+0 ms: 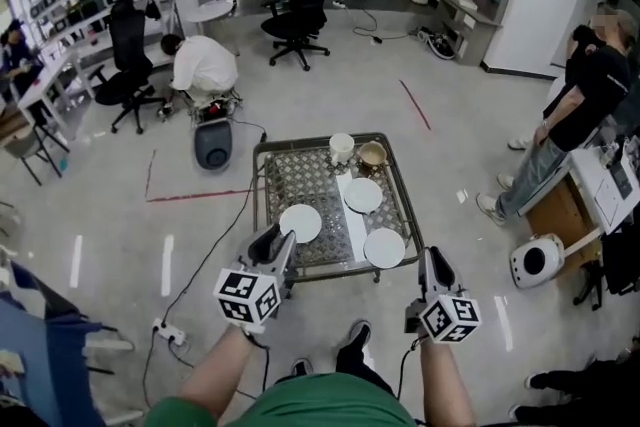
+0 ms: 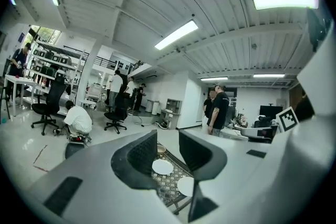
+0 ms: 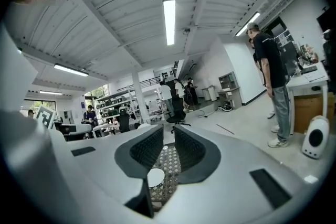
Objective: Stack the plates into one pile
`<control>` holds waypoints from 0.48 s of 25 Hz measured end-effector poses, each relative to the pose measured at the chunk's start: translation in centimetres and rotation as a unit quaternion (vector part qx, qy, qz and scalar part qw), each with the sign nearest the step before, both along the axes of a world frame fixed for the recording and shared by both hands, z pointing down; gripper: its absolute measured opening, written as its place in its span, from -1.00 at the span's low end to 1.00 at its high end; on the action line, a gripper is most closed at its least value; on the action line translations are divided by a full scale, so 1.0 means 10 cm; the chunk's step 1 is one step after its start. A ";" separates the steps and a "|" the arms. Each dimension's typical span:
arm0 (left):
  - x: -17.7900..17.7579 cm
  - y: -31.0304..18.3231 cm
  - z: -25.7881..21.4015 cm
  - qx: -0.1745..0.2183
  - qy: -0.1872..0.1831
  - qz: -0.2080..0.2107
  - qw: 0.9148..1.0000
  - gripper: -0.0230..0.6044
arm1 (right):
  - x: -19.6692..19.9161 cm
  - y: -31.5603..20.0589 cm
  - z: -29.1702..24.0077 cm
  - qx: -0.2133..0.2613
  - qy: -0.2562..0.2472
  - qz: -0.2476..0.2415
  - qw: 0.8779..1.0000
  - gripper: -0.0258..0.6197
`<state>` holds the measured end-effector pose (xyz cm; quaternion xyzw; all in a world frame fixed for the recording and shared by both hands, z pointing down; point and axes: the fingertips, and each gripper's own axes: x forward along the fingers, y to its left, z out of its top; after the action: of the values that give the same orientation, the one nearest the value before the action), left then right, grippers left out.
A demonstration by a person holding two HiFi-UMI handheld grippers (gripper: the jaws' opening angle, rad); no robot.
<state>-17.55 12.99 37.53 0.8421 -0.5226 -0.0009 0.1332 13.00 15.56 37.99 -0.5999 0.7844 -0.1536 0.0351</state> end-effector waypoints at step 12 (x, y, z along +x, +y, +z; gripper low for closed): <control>0.40 -0.95 0.14 -0.013 -0.022 -0.072 0.997 -0.48 | 0.41 -1.54 0.14 0.012 -0.029 -0.073 0.997 -0.67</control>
<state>-13.57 3.47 38.94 0.8004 -0.5846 0.0151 0.1318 17.08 0.20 39.40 -0.5361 0.8263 -0.1639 0.0538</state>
